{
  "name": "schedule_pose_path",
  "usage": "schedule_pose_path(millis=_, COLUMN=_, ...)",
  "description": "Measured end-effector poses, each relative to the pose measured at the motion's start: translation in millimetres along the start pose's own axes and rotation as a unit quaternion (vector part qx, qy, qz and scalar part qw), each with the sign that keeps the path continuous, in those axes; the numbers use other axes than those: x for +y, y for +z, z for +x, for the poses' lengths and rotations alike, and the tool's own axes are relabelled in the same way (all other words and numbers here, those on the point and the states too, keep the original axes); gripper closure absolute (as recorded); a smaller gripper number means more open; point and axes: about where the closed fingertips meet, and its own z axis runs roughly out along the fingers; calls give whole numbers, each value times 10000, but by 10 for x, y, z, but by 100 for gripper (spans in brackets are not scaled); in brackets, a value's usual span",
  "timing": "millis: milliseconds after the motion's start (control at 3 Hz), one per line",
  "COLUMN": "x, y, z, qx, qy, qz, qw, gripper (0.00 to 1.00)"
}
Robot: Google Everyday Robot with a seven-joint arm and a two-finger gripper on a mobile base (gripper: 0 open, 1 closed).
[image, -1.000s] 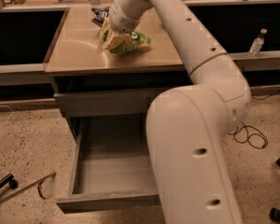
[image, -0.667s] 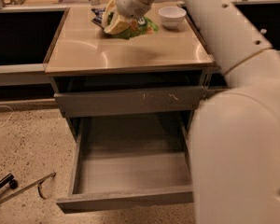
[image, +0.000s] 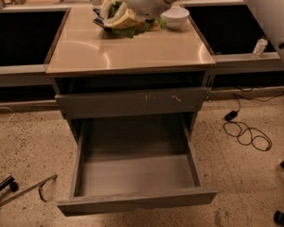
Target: Place green rice chip bag into middle drawer
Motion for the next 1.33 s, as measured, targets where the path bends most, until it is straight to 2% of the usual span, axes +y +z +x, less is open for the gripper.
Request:
schedule_pose_path(millis=333, x=342, y=158, z=-45, qx=-92, qy=47, qz=-295, qw=9995, gripper=100)
schedule_pose_path(millis=667, x=344, y=160, z=-48, qx=-95, qy=46, qz=-299, qw=9995, gripper=100)
schedule_pose_path(millis=1000, x=541, y=118, z=-207, qx=-293, qy=62, qz=-446, qw=9986, gripper=100)
schedule_pose_path(millis=1333, x=792, y=21, z=-742, qx=-720, qy=254, qz=-282, qw=9967, gripper=100)
